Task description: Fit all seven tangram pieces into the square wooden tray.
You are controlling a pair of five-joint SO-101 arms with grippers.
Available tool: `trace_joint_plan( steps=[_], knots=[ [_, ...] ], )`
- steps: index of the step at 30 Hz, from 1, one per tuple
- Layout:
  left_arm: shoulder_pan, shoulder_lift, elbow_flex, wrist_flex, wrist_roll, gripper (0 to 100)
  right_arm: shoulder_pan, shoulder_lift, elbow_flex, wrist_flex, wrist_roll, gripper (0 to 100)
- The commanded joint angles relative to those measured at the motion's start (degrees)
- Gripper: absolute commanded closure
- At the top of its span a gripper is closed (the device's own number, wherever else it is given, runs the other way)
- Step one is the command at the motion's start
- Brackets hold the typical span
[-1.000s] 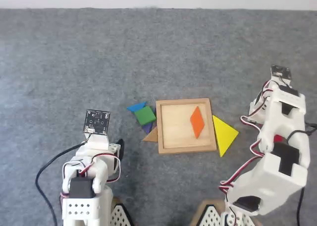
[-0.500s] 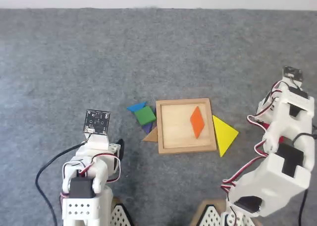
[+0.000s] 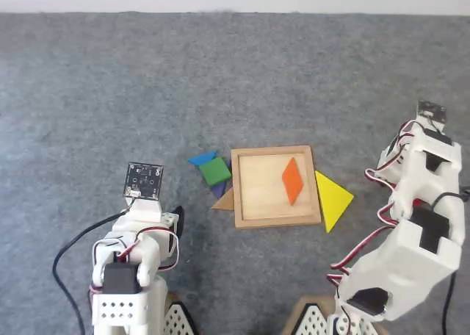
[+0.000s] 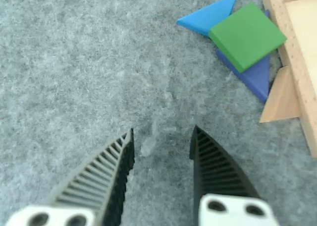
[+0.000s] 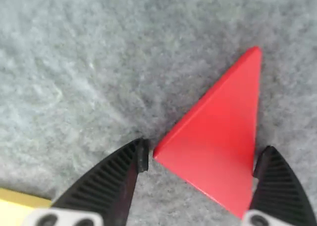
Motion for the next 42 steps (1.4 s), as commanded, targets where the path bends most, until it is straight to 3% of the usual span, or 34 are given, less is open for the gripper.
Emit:
trace_joint_plan(
  steps=[1, 9, 15, 23, 30, 37, 42],
  knots=[
    [-0.2, -0.6, -0.7, 0.1, 0.5, 82, -0.8, 0.0, -2.4, -0.5, -5.1, 64.9],
    [-0.2, -0.6, -0.7, 0.1, 0.5, 82, -1.7, 0.0, -2.3, -0.6, -5.1, 65.7],
    [-0.2, -0.6, -0.7, 0.1, 0.5, 82, -1.6, 0.0, -2.3, -0.6, -5.1, 79.8],
    [-0.2, -0.6, -0.7, 0.1, 0.5, 82, -1.8, -0.7, -2.3, -0.1, -5.1, 80.1],
    [-0.2, -0.6, -0.7, 0.1, 0.5, 82, -2.0, -0.7, -10.0, 8.5, -5.1, 80.1],
    [-0.2, -0.6, -0.7, 0.1, 0.5, 82, -8.3, -0.7, -19.2, 19.0, -5.3, 80.1],
    [-0.2, -0.6, -0.7, 0.1, 0.5, 82, -17.0, -2.4, -22.9, 24.8, -3.4, 80.1]
  ],
)
